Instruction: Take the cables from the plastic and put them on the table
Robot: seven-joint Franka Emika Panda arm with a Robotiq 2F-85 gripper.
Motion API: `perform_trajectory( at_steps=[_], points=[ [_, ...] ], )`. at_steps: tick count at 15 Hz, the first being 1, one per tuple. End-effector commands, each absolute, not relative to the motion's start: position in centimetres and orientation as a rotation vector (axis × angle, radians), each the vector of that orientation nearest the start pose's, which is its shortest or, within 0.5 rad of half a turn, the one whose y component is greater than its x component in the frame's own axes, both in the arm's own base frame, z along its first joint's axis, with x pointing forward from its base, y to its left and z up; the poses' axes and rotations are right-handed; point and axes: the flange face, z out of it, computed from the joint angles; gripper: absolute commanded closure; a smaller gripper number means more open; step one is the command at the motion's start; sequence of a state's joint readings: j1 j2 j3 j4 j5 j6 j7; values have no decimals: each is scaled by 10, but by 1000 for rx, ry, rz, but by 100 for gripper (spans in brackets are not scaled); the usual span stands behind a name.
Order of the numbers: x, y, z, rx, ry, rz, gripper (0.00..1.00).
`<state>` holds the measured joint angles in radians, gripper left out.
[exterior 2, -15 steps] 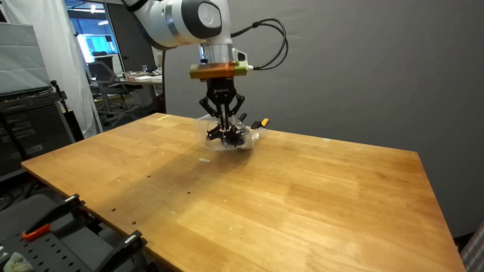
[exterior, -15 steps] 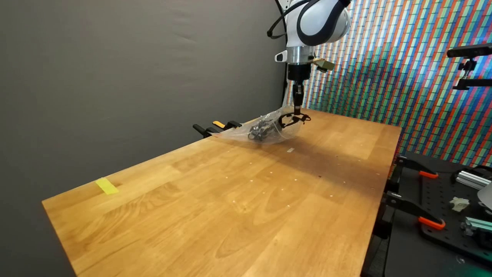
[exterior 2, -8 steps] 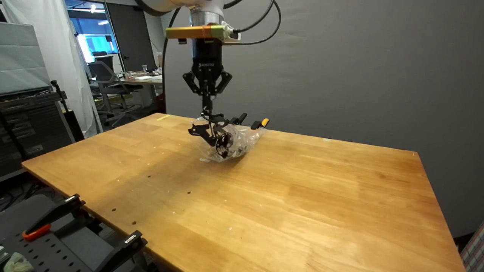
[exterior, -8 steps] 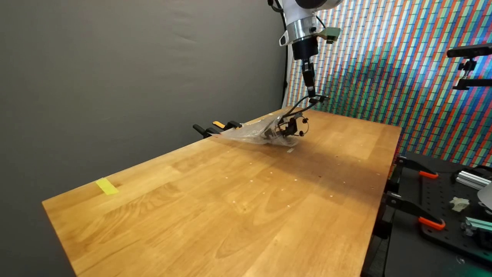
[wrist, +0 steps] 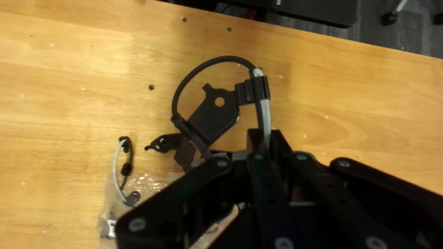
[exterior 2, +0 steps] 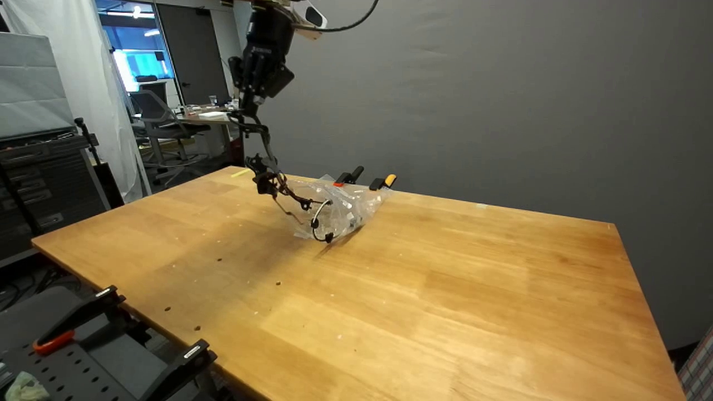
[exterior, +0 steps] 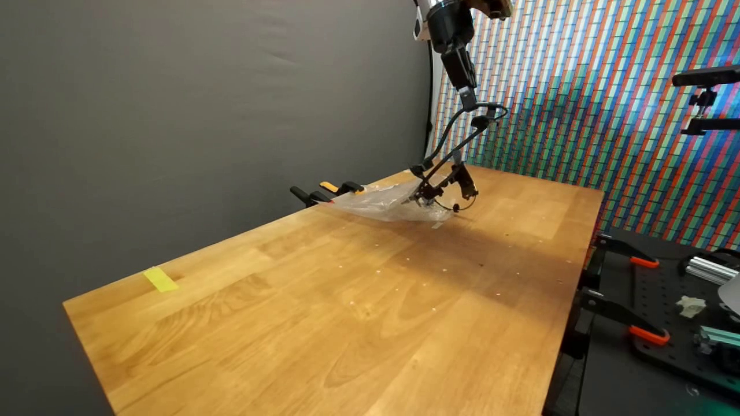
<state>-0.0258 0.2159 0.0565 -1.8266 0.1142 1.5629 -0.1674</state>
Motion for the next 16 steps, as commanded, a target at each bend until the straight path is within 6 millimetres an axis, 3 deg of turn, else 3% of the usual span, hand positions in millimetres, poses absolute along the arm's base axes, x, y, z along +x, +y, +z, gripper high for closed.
perform_trajectory(
  at_steps=[1, 7, 9, 11, 13, 16],
  points=[
    [570, 73, 418, -2749, -206, 729, 98],
    [574, 184, 431, -2595, -294, 611, 98],
    [574, 210, 416, -2591, -334, 595, 98],
    [577, 215, 390, -2583, -331, 620, 98],
    [581, 203, 355, -2594, -274, 652, 98],
    [586, 198, 326, -2591, -227, 699, 98]
  ],
)
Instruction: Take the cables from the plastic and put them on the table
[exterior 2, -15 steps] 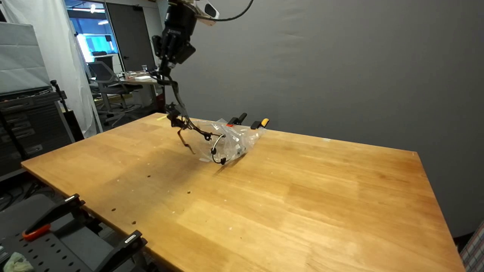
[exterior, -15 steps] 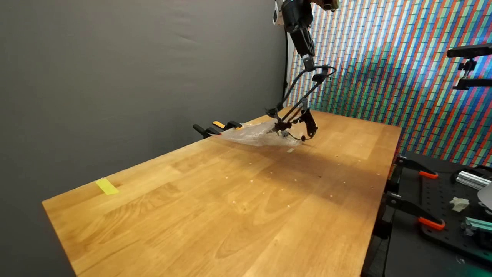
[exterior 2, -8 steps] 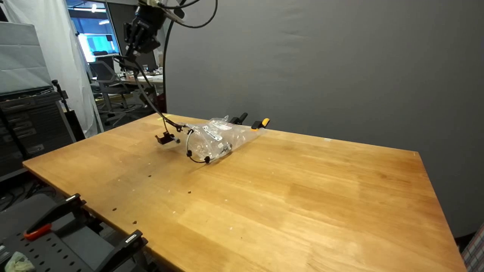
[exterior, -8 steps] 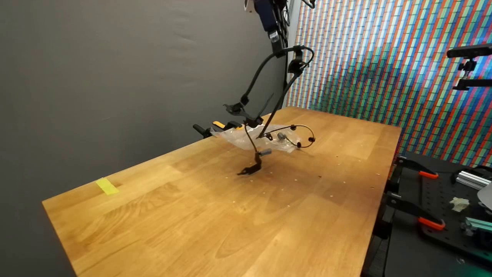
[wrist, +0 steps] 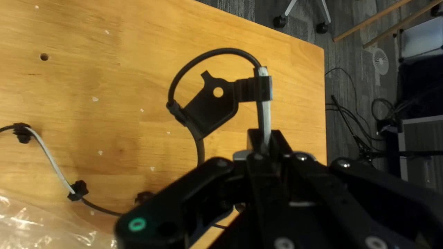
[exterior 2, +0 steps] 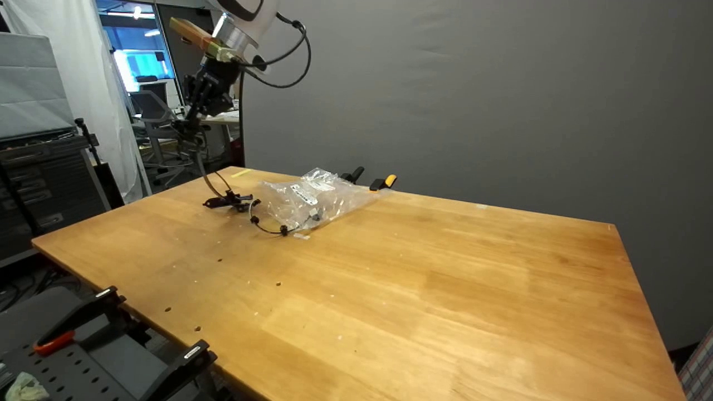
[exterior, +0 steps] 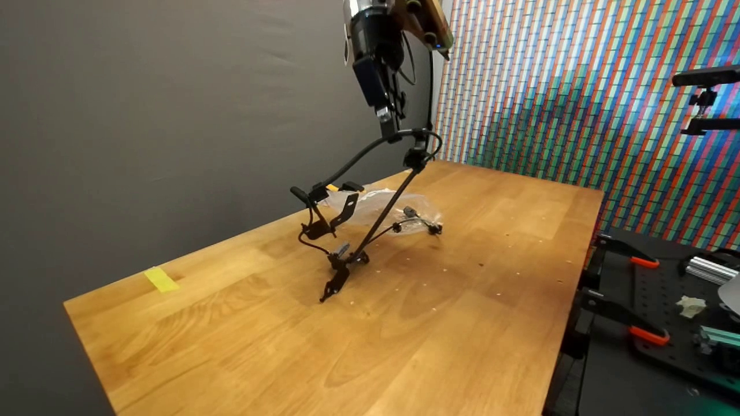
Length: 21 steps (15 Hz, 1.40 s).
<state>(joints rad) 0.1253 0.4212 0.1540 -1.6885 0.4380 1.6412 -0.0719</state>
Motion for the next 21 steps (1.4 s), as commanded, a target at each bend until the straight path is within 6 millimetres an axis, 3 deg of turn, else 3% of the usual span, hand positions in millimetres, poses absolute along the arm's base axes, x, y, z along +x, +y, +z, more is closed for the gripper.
perform_trajectory(
  at_steps=[1, 3, 9, 12, 15, 21],
  points=[
    [585, 204, 327, -2580, -230, 700, 98],
    [579, 227, 338, -2559, -254, 692, 98],
    [538, 324, 411, -2550, -342, 656, 98],
    [528, 352, 437, -2553, -351, 596, 98],
    [539, 346, 439, -2576, -306, 530, 98],
    [575, 264, 401, -2602, -112, 511, 98]
  ],
)
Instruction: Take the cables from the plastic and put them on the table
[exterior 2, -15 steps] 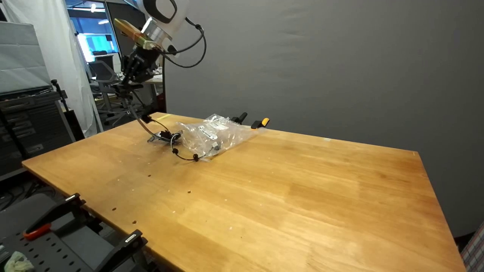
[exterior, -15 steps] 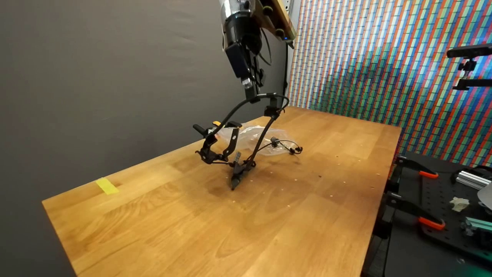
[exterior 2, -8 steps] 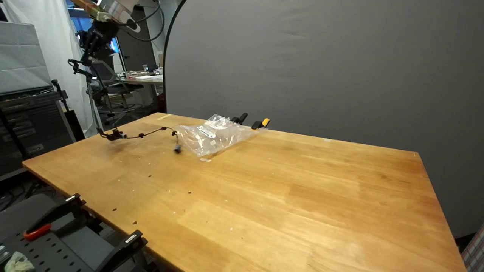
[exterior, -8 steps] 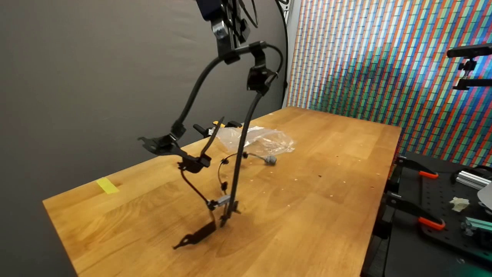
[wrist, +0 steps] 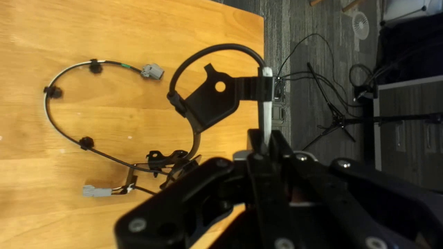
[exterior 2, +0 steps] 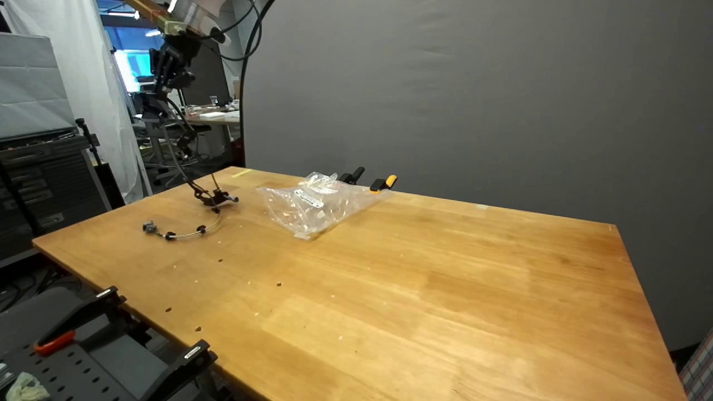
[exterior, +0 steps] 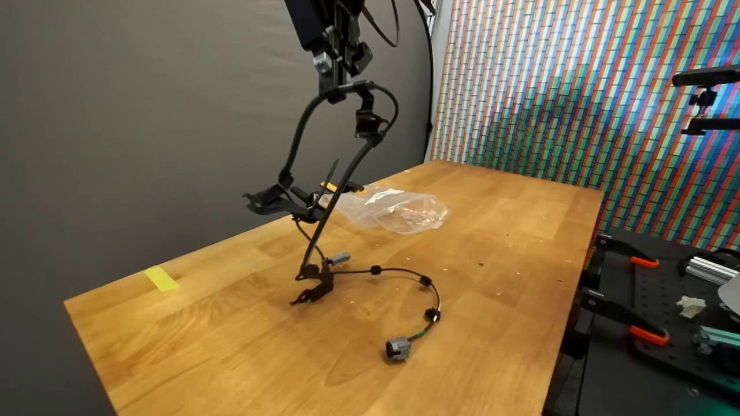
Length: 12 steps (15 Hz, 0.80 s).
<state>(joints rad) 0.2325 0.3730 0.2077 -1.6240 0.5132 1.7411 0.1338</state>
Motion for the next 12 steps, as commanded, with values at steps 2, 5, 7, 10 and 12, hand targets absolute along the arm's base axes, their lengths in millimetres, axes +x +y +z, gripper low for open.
perform_trajectory(
  at_steps=[2, 5, 7, 10, 12],
  points=[
    [582, 223, 385, -2586, -10, 535, 98],
    [587, 157, 365, -2554, 158, 555, 98],
    [587, 110, 353, -2545, 256, 539, 98],
    [579, 37, 335, -2535, 397, 525, 98],
    [571, -9, 324, -2521, 500, 516, 98]
  ],
)
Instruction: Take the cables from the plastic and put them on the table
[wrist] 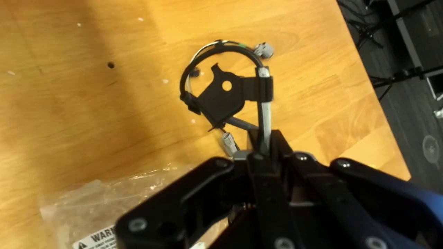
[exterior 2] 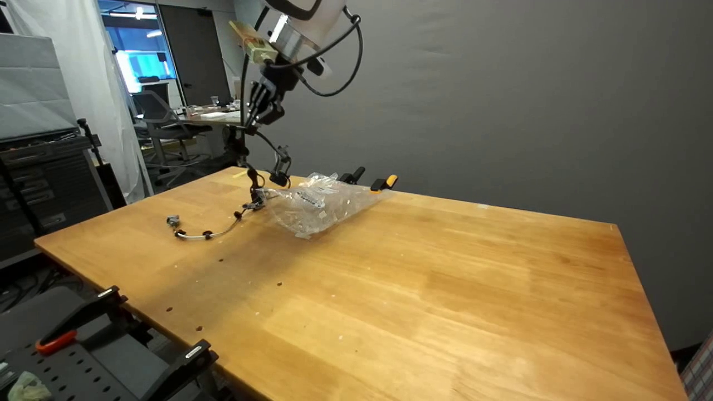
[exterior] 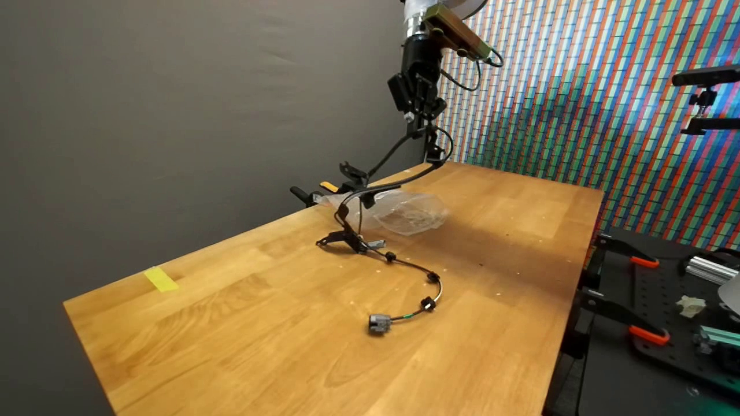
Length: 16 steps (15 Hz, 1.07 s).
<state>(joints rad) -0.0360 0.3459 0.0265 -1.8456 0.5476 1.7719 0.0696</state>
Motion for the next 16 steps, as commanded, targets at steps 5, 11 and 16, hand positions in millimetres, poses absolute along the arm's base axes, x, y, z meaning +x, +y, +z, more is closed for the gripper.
perform_trajectory(
  at_steps=[5, 11, 16],
  points=[
    [539, -108, 302, -2470, 672, 508, 98],
    [514, -177, 280, -2481, 706, 467, 64],
    [514, -191, 287, -2619, 703, 393, 27]
  ],
)
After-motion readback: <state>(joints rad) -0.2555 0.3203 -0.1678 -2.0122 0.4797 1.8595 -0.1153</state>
